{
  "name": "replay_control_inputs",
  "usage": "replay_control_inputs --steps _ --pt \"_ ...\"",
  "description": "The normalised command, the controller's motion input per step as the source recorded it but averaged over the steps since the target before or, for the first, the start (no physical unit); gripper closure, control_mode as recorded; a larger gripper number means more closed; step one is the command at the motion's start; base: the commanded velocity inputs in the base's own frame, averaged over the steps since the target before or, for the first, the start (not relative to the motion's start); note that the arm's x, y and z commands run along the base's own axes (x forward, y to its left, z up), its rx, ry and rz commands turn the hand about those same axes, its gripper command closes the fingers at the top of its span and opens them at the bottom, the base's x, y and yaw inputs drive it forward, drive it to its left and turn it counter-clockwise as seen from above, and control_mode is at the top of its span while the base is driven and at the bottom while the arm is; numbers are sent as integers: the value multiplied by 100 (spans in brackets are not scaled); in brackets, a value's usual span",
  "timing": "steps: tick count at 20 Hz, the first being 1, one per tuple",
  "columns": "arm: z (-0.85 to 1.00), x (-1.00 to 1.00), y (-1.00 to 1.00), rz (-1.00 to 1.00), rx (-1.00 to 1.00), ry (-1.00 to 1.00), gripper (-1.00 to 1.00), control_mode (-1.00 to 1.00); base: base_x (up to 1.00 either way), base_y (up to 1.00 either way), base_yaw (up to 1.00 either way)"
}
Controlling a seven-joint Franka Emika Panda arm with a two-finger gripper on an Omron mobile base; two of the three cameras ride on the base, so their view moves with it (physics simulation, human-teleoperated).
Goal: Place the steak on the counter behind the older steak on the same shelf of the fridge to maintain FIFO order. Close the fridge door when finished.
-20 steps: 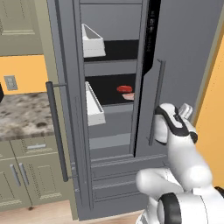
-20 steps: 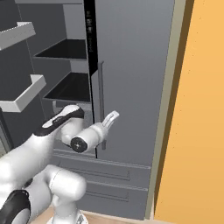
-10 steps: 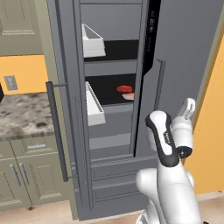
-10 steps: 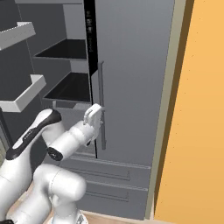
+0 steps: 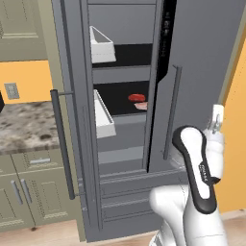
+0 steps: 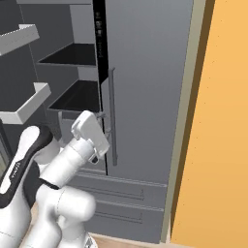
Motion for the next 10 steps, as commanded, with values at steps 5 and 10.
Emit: replay_control_inputs --steps 5,10 --pt "98 -81 8 -2 -47 -11 -100 -100 0 0 0" --pt "53 -84 31 -17 -66 -27 -100 -100 0 0 0"
